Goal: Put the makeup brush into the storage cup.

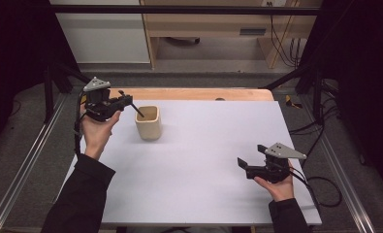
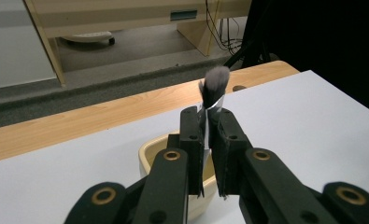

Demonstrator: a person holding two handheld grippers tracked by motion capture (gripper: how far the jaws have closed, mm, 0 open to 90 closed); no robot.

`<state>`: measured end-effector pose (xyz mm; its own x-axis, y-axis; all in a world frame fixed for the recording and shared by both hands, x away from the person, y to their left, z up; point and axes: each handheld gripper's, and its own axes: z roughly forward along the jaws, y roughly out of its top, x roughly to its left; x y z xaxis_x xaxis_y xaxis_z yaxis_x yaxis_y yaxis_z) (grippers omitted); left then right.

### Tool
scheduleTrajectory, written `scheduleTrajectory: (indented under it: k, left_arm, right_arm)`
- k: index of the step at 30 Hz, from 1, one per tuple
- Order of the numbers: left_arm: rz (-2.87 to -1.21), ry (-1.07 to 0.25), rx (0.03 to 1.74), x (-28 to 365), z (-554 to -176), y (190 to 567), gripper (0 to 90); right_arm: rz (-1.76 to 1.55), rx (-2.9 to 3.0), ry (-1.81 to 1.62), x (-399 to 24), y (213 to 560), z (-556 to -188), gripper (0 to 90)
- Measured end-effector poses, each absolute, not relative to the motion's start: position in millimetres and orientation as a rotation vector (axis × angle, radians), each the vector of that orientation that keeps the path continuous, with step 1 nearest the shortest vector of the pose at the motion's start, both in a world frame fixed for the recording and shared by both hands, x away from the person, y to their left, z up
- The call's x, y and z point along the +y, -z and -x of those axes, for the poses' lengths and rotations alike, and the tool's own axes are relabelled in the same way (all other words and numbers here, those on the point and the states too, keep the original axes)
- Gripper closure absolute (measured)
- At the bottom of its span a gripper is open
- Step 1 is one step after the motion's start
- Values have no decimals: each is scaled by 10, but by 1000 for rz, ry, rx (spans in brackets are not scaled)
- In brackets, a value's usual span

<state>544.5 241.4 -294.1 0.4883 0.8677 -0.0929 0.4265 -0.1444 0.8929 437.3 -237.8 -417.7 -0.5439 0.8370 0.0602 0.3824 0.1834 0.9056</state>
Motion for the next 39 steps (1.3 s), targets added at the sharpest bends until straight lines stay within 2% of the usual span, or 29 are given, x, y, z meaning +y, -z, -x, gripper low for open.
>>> scheduleTrajectory:
  k: [39]
  left_arm:
    - [-1832, -575, 1162, 2343, -5672, 3388, 834]
  right_arm:
    - [-1135, 2023, -1324, -2364, 4192, -4378, 96]
